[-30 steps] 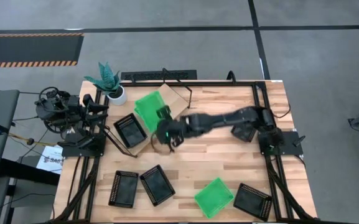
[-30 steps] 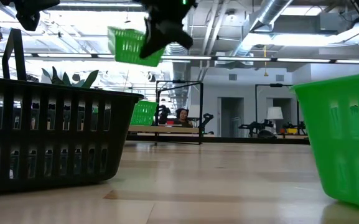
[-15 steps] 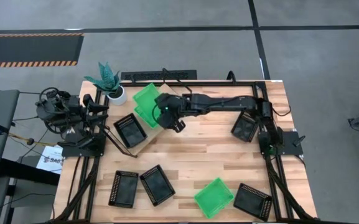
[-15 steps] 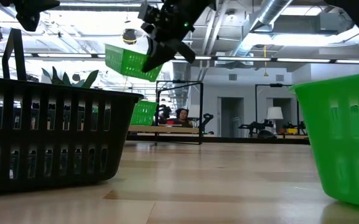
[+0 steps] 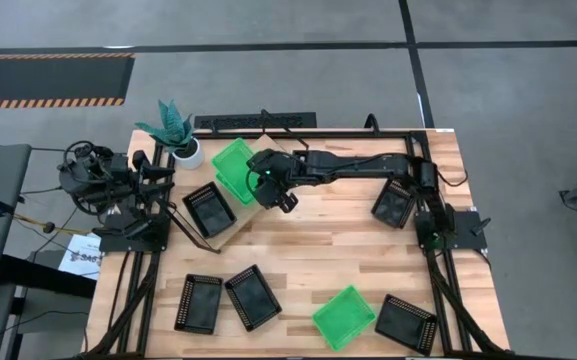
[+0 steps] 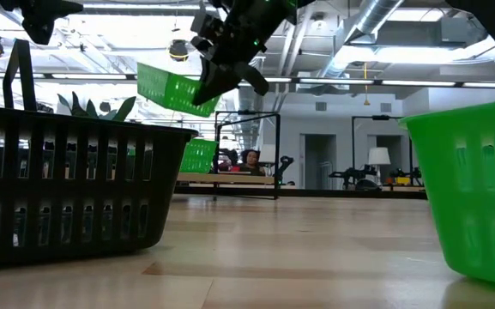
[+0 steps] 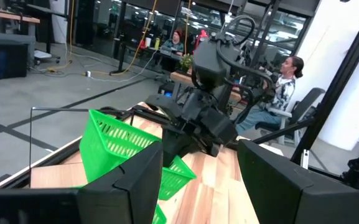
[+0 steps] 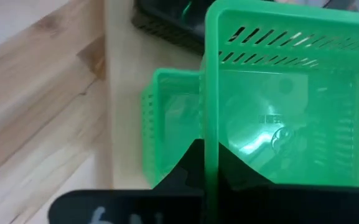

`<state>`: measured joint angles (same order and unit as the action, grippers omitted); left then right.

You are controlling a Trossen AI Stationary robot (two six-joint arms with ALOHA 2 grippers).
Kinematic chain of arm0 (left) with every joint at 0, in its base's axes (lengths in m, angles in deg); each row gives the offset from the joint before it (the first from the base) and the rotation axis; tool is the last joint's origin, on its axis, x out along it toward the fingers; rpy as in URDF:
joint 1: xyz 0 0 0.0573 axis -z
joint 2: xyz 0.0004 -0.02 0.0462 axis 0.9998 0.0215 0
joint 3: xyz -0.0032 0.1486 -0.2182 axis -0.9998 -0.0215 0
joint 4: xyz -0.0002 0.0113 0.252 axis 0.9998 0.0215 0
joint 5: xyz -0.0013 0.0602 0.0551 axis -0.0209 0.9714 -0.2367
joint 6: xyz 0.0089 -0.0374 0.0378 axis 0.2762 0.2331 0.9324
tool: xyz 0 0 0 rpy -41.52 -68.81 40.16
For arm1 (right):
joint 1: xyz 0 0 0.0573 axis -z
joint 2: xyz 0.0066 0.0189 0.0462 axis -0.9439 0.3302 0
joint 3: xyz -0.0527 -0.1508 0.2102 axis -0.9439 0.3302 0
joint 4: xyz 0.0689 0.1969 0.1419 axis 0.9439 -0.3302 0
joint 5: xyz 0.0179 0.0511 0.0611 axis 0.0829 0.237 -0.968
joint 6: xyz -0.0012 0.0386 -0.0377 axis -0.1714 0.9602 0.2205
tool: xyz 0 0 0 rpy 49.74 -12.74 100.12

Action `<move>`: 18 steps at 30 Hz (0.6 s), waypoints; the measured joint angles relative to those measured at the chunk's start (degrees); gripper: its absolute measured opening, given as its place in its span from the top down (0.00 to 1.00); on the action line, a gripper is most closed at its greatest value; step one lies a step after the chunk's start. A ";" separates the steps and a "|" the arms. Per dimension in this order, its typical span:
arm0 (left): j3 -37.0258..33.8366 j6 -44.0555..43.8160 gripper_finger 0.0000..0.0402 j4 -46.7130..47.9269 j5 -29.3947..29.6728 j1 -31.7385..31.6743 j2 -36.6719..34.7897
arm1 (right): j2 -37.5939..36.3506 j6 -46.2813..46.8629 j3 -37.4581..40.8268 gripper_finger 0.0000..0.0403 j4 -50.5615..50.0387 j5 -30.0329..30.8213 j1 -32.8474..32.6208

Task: Stack baskets on shelf by color
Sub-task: Stack the green bin on the top of the green bin on the shelf

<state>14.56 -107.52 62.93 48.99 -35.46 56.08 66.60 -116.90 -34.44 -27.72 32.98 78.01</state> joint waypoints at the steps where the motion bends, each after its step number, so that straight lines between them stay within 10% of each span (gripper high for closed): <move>1: 0.00 -0.01 0.51 -0.01 0.01 0.01 0.00 | 0.00 0.01 0.00 0.97 0.51 -0.14 0.04; 18: 0.00 -0.09 0.51 0.02 0.04 -0.01 0.02 | 3.90 -2.50 0.09 0.96 1.83 0.01 1.14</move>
<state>14.56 -107.60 62.96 49.03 -35.47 56.11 70.50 -119.40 -34.36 -25.89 32.99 79.14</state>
